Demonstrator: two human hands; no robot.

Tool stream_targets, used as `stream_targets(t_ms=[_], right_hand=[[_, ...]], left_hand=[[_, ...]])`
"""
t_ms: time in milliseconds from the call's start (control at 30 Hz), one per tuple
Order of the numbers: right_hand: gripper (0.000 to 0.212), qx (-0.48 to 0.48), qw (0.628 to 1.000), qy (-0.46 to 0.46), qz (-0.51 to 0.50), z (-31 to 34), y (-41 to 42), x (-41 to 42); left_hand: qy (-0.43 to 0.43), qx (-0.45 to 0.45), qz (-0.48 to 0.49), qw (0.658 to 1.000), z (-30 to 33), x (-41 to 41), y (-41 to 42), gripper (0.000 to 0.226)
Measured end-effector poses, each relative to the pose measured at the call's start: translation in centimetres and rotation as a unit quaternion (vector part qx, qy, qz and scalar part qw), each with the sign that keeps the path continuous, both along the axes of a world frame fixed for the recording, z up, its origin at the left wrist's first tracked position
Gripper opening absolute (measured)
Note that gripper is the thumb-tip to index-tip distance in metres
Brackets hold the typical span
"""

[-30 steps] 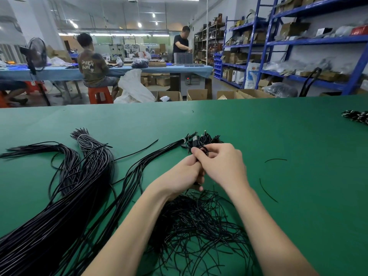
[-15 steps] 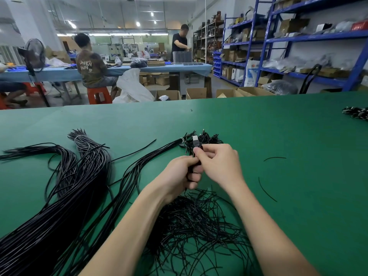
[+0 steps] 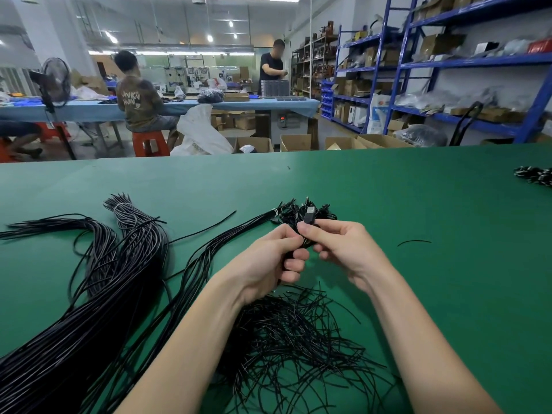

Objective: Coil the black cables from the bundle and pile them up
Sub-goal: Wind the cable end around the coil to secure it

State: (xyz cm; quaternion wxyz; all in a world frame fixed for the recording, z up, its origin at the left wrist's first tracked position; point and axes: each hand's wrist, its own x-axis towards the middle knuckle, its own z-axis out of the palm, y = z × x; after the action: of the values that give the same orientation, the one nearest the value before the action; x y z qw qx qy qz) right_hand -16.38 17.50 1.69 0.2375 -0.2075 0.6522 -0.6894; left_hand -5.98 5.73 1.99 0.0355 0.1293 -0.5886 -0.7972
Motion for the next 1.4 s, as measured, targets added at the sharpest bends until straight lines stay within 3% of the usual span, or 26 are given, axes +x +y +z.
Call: stream_targets(t_ms=[100,267,467,567,667,867,900,967,1033,1133,1233,1400], right_hand=[[0.042,-0.021,1.0,-0.019,0.0,0.0,0.1,-0.1],[0.017,-0.021,1.0,0.009,-0.015,0.5,0.3,-0.3],[0.013,0.004,0.998,0.03,-0.046,0.5,0.6,-0.6],[0.008,-0.009,0.999,0.029,-0.021,0.5,0.5,-0.3],[0.008,-0.021,0.999,0.023,-0.009,0.5,0.5,-0.2],[0.026,-0.042,0.999,0.015,0.022,0.5,0.7,0.0],[0.028,-0.017,0.999,0.025,0.025,0.4,0.9,-0.1],[0.019,0.129,0.98,0.138,0.059,0.2,1.7,-0.6],[0.006,0.285,0.91,0.263,0.148,0.1,2.4,-1.1],[0.015,0.409,0.828,0.298,0.243,0.0,2.7,-1.0],[0.019,0.442,0.81,0.291,0.253,-0.4,2.2,-0.6],[0.01,0.401,0.83,0.313,0.228,0.3,2.6,-0.7]], left_hand=[[0.004,-0.003,-0.017,1.0,0.0,0.2,-0.4,0.023],[0.025,-0.023,0.019,0.999,-0.3,0.2,-0.7,0.005],[0.031,-0.091,0.042,0.995,-0.5,0.1,-0.7,0.029],[0.028,-0.077,0.04,0.996,-0.5,0.2,-1.0,0.039],[0.017,-0.057,0.04,0.997,-0.4,0.3,-1.2,0.03],[-0.003,0.025,0.114,0.993,-0.9,-0.2,-1.3,0.02],[-0.003,0.039,0.13,0.991,-1.0,-0.2,-1.3,0.022],[-0.002,0.074,0.163,0.984,-1.3,-0.3,-1.6,0.023],[-0.001,0.098,0.188,0.977,-1.5,-0.3,-1.9,0.017],[0.0,0.117,0.203,0.972,-1.7,-0.4,-2.3,0.013],[0.003,0.134,0.203,0.97,-1.8,-0.5,-2.2,0.015],[0.006,0.16,0.204,0.966,-1.8,-0.4,-2.4,0.002]])
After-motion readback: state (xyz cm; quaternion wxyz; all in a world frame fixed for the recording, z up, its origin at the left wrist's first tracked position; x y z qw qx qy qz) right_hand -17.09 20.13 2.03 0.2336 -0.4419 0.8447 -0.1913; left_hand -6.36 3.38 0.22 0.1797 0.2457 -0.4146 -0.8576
